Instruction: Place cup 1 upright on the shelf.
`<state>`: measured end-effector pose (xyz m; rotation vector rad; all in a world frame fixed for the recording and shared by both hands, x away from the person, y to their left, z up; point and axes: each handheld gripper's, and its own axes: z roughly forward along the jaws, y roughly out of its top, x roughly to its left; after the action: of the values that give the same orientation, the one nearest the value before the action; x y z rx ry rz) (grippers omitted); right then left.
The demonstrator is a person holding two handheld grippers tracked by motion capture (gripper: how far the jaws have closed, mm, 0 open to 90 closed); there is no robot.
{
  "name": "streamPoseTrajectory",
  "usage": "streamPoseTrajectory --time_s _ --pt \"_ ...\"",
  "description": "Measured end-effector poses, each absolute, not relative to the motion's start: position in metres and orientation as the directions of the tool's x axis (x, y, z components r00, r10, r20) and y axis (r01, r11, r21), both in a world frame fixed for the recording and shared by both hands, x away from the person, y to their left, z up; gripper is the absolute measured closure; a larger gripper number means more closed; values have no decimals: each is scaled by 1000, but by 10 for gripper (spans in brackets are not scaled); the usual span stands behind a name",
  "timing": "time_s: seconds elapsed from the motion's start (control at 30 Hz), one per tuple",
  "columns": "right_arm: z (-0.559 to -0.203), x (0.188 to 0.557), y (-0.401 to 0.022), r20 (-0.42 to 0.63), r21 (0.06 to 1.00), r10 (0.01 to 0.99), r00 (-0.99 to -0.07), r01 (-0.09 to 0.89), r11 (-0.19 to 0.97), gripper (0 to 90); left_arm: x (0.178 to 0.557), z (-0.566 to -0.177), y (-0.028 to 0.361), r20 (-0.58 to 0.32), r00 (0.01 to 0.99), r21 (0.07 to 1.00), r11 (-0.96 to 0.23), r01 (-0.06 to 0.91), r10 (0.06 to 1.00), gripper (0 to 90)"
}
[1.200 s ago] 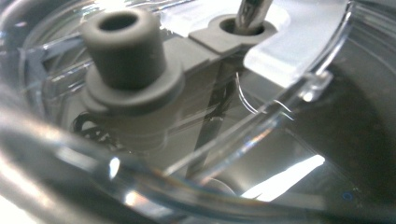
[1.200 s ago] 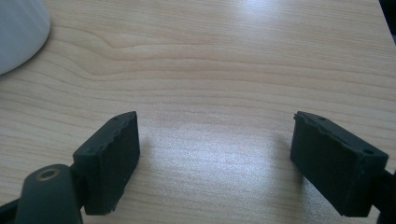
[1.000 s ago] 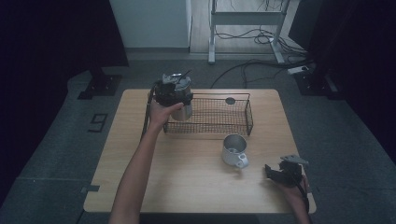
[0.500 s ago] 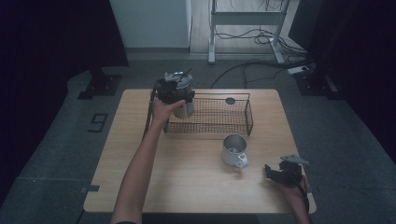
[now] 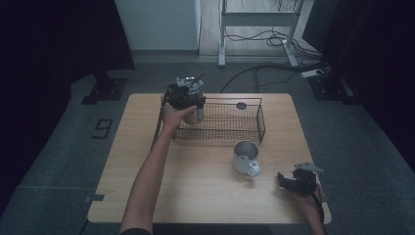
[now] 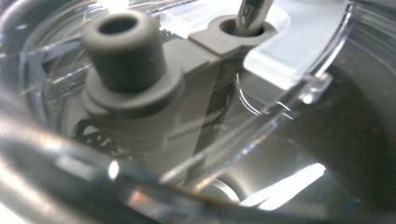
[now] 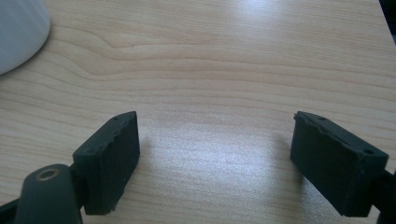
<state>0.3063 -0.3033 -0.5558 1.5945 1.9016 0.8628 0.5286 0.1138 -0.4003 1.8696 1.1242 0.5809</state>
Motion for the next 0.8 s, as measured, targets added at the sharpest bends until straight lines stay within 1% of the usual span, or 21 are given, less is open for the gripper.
streamPoseTrajectory --time_s 0.03,0.17,0.27,0.37,0.57,0.8 --pt "-556 306 -303 17 743 983 -182 660 110 156 530 -402 113 -47 488 849 -222 479 871 40" --pt "-556 306 -303 18 743 983 -181 661 109 156 531 -406 112 -36 490 843 -237 482 871 40" --pt "-556 306 -303 17 743 983 -182 660 109 156 532 -412 111 -51 488 842 -225 490 871 40" --pt "-556 306 -303 18 743 983 -182 661 109 156 533 -417 108 -38 489 834 -242 496 872 40" --pt "-556 306 -303 18 743 983 -182 661 108 157 535 -425 105 -46 488 830 -239 505 872 40" --pt "-556 306 -303 17 743 983 -183 660 110 156 537 -435 104 -61 459 819 -219 531 886 40"
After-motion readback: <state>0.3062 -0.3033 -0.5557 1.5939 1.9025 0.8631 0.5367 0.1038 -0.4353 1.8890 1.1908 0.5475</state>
